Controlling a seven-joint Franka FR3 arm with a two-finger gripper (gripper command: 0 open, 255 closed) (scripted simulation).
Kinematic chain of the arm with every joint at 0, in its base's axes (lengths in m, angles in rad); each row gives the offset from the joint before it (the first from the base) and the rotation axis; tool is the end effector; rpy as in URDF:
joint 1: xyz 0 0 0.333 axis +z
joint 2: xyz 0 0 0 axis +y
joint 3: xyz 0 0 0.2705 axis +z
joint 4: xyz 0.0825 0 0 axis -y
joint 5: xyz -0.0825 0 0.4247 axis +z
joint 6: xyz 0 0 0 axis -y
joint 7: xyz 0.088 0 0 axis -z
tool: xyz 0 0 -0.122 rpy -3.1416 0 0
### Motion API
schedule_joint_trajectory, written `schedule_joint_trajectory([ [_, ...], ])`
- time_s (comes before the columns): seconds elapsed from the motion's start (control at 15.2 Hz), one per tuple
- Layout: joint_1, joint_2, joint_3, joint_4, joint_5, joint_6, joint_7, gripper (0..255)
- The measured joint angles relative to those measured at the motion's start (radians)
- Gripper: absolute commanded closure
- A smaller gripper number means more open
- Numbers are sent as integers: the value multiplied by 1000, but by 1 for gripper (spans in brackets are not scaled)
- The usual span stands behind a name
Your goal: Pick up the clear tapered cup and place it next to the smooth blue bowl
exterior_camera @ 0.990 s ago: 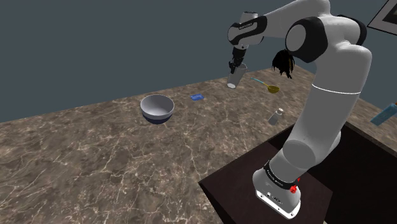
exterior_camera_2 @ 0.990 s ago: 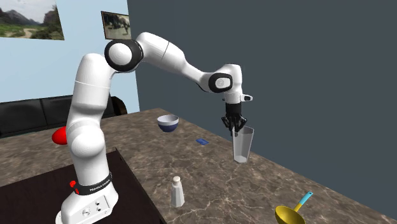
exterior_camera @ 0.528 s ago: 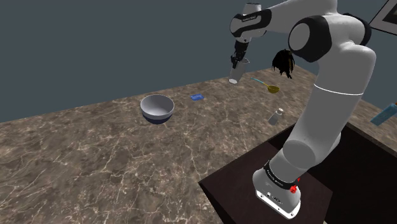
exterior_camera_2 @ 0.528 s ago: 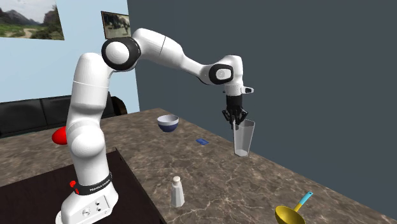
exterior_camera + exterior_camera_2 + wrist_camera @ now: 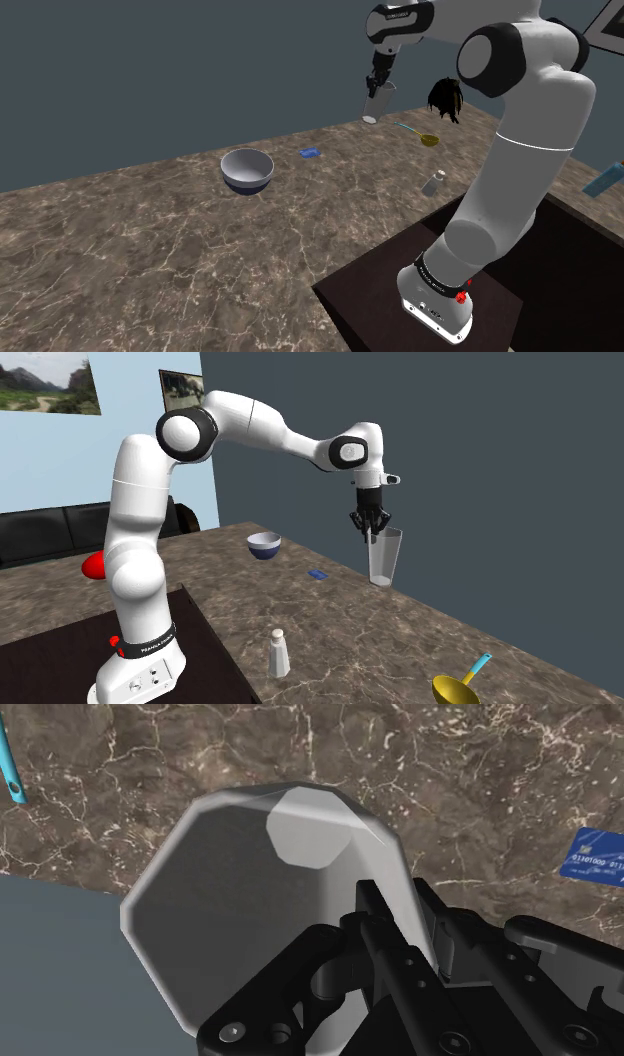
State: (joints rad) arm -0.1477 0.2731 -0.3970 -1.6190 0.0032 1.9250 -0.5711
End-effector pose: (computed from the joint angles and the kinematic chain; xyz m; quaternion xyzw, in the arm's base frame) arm 0.5835 -0.3334 0.4096 0.9981 0.0207 -0.0039 0.0571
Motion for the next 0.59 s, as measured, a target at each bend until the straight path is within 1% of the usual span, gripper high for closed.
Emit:
schedule_joint_trajectory([
  [0.59,-4,-6,-3,113,-1,-118,-7,255],
])
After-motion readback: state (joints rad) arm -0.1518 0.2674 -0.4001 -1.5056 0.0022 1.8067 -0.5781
